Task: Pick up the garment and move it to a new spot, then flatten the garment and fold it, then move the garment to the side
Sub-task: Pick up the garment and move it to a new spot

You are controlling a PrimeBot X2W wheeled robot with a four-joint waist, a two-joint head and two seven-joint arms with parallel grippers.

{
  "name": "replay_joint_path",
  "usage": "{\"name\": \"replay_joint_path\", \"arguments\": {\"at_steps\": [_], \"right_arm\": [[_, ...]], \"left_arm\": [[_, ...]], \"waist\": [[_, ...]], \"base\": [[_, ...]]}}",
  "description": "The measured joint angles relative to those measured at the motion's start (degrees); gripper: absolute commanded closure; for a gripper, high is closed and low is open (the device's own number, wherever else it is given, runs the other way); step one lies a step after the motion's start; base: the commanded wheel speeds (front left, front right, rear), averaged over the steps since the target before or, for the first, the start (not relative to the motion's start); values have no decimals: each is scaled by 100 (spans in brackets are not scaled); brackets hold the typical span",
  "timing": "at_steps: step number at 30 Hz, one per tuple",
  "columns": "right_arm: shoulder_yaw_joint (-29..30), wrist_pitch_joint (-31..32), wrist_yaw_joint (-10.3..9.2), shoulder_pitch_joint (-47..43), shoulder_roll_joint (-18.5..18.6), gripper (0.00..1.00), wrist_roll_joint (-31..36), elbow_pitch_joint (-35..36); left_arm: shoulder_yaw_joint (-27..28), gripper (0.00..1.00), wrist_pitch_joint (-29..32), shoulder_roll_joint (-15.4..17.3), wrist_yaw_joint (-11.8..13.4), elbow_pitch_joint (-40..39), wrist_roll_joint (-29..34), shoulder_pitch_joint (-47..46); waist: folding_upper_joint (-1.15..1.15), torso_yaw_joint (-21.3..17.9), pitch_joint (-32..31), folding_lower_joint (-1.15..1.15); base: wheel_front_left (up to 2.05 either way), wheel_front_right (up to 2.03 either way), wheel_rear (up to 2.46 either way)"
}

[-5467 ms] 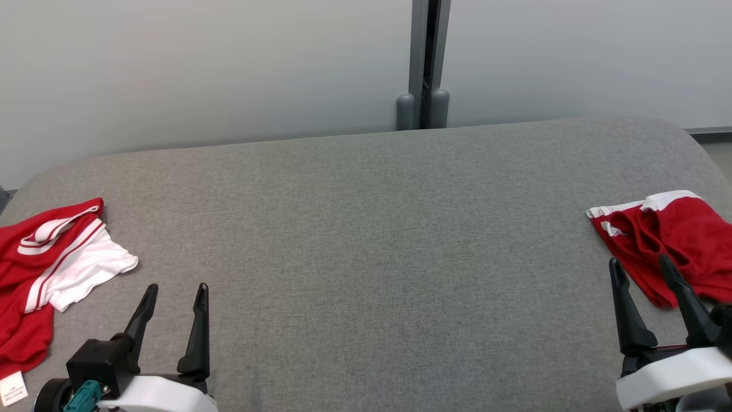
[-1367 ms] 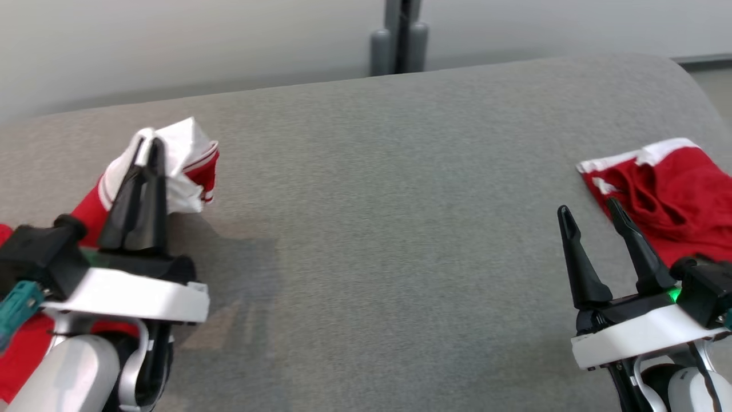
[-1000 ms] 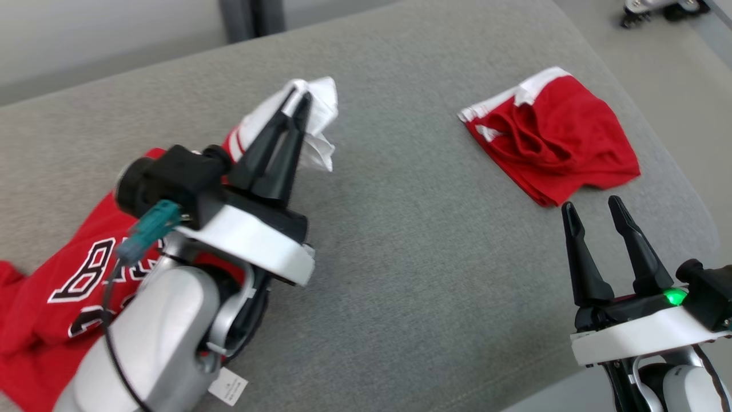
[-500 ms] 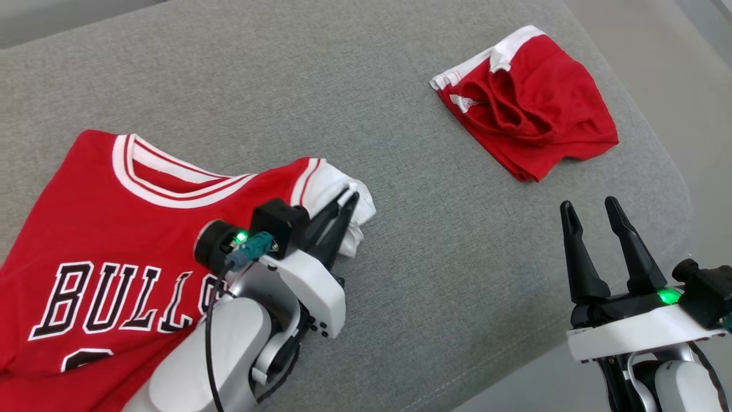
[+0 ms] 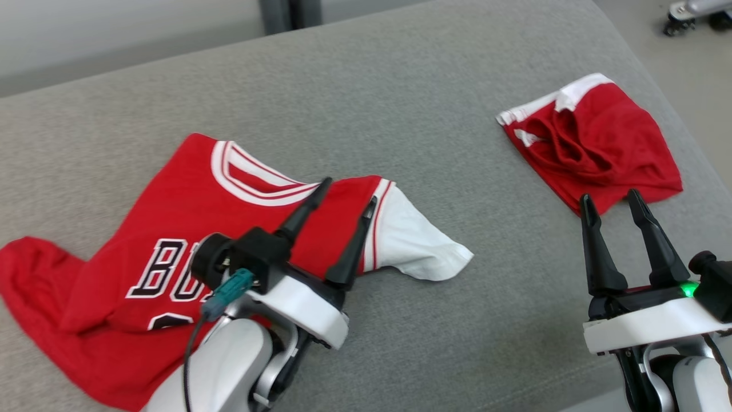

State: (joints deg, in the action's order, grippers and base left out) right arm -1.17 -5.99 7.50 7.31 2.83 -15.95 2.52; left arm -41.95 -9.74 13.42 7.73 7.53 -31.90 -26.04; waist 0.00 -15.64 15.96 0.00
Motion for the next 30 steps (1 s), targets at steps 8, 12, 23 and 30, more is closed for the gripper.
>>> {"name": "replay_joint_path", "arguments": {"at_steps": [8,12,23,30], "right_arm": [[188,249,0,-103,-1,0,223,227],[264,352,0,-158,-2,0,290,322],[353,497,0,-213,-2,0,522,367],[350,503,0,-389,26,0,552,243]], "left_arm": [[869,0,-402,404,571,-360,-52,391],[1360,0,-476,656,759,-520,-116,672],[2310,0,-525,1116,1002,-907,-159,1610],[2451,0,-525,1194,810,-1121,-308,2182]], "waist": [[0,597,-341,0],[0,873,-459,0],[0,1350,-741,0],[0,1453,-1032,0]], "base": [[0,0,0],[0,0,0],[0,0,0],[0,0,0]]}}
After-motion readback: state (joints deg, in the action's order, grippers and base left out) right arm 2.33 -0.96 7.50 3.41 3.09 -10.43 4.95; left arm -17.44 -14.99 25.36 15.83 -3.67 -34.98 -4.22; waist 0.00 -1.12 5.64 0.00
